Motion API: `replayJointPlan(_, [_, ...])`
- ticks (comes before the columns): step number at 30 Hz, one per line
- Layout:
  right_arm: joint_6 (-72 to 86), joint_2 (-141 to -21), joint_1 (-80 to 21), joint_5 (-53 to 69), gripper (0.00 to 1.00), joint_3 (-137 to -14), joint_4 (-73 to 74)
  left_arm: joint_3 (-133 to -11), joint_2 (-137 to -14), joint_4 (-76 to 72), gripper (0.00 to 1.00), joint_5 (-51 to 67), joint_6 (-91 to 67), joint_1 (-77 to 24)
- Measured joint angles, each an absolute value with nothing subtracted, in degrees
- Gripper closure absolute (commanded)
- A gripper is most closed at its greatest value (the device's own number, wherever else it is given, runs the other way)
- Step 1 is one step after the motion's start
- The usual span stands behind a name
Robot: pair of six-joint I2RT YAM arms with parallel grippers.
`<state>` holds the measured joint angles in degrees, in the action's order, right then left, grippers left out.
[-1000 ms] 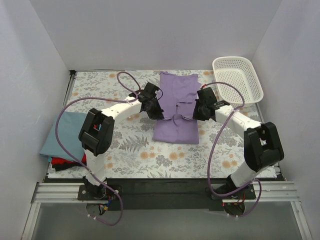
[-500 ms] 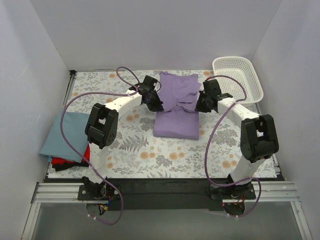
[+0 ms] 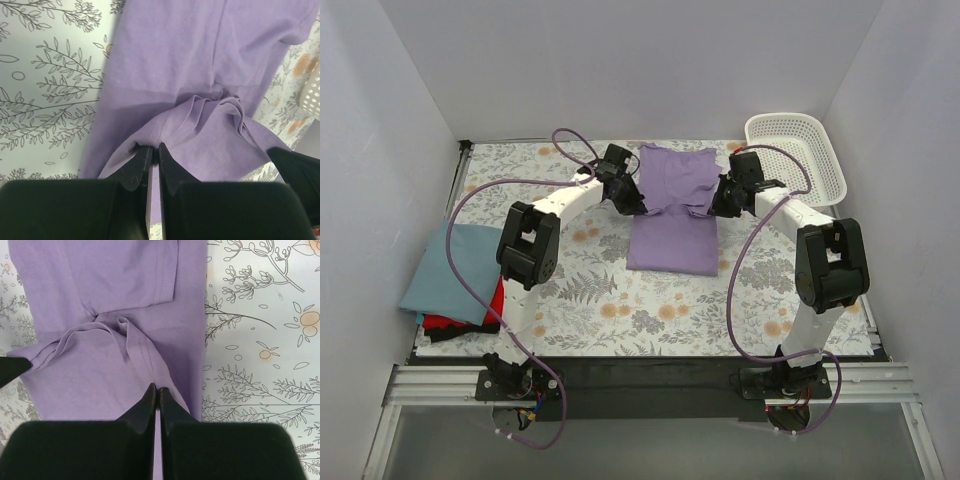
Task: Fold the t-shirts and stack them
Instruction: Fold the tshirt
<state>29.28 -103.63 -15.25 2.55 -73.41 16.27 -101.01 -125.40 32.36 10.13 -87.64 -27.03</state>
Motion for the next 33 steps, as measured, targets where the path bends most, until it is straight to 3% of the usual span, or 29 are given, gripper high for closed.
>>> replayJointPlan(11, [29.3,-105.5,-14.0,3.7,0.96,-73.7,16.0,-101.3,-128.0,31.8,1.00,12.6,-87.2,-24.9])
replayJointPlan(12, [29.3,-105.5,-13.8,3.8,0.90,-73.7,16.0,-101.3,-128.4,31.6,0.97,12.9,-87.2,-24.8])
replayJointPlan(13, [29.3,-105.5,-13.7,4.0,0.83,-73.7,16.0,-101.3,-128.7,31.4,0.85,13.3,-87.1,-24.7])
replayJointPlan(14, [29.4,-105.5,-13.5,4.2,0.68,-73.7,16.0,-101.3,-129.0,31.2,0.81,13.7,-86.8,-24.6])
replayJointPlan(17, [28.9,-105.8,-13.1,4.7,0.45,-73.7,15.7,-101.3,-129.3,30.4,0.64,15.0,-86.1,-24.2])
replayJointPlan(19, [28.5,-106.1,-12.8,4.8,0.39,-73.9,15.6,-101.3,-129.2,28.8,0.59,15.8,-85.7,-23.9])
replayJointPlan(25, [28.1,-106.1,-12.7,4.9,0.39,-74.1,15.2,-101.2,-128.6,26.9,0.57,16.3,-84.3,-21.9])
replayJointPlan(30, [28.0,-104.4,-14.1,4.7,0.51,-72.9,14.8,-98.8,-125.8,26.7,0.79,15.5,-83.8,-20.8])
replayJointPlan(33, [28.0,-102.8,-15.7,4.6,0.54,-71.3,14.8,-96.6,-123.9,26.7,0.83,15.7,-83.6,-21.1])
